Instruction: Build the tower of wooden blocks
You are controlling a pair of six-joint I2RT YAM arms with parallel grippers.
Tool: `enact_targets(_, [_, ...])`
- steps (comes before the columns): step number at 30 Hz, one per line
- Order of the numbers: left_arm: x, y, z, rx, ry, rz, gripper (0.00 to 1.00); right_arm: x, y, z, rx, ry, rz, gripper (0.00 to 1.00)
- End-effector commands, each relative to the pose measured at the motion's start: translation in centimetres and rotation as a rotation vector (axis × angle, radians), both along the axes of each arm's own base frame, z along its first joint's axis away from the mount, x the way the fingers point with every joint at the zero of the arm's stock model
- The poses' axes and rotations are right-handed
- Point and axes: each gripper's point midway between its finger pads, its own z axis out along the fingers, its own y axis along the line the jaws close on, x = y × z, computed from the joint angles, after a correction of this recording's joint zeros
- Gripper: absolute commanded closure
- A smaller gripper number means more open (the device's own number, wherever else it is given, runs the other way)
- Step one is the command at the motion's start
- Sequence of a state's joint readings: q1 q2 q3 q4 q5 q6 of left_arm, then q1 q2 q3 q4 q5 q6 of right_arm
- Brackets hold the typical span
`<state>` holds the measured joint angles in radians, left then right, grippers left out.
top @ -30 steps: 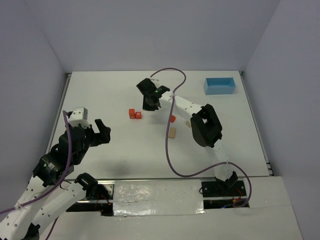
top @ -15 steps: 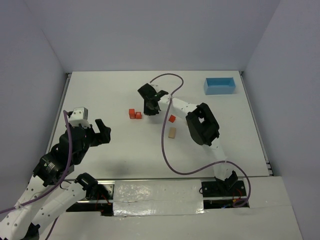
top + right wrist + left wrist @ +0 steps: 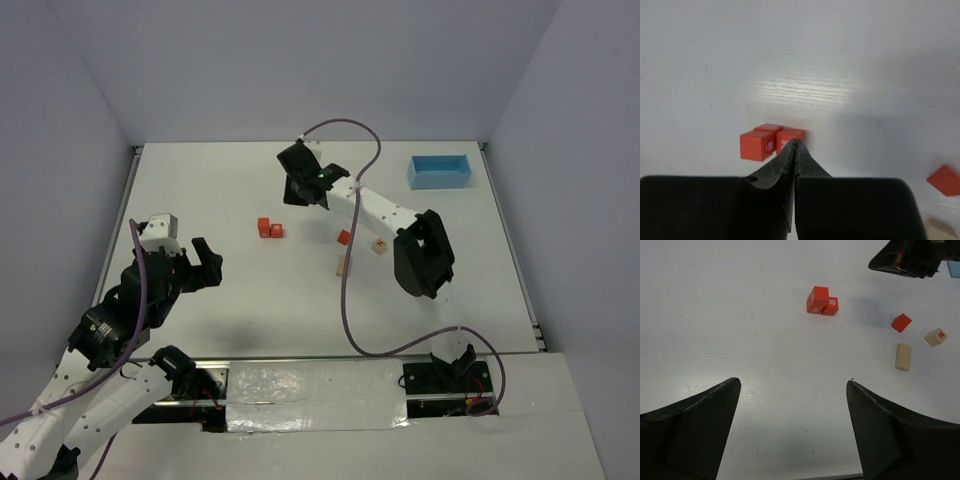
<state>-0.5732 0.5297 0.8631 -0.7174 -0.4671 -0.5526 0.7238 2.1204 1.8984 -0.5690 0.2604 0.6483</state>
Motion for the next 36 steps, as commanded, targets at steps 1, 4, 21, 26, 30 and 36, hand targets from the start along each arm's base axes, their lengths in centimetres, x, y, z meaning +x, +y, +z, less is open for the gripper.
enact_targets(1, [0.3, 0.0, 1.0, -0.016, -0.040, 0.009, 0.00, -1.1, 0.3, -6.8, -0.122, 0.143, 0.014, 0.99])
enact_targets(4, [0.3, -0.1, 0.9, -0.014, -0.034, 0.004, 0.00, -1.0, 1.4, -7.3, -0.089, 0.143, 0.029, 1.00])
enact_targets(21, [0.3, -0.1, 1.0, -0.013, -0.036, 0.004, 0.00, -1.3, 4.3, -9.8, -0.038, 0.182, 0.090, 1.00])
enact_targets(26, [0.3, -0.1, 1.0, -0.013, -0.036, 0.004, 0.00, -1.3, 4.3, -9.5, -0.038, 0.183, 0.077, 1.00])
enact_targets(30, [0.3, -0.1, 1.0, -0.017, -0.038, 0.003, 0.00, -1.6, 4.5, -9.4, -0.028, 0.188, 0.077, 1.00])
enact_targets(36, [0.2, -0.1, 1.0, -0.016, -0.037, 0.002, 0.00, -1.6, 4.8, -9.3, -0.027, 0.186, 0.076, 1.00])
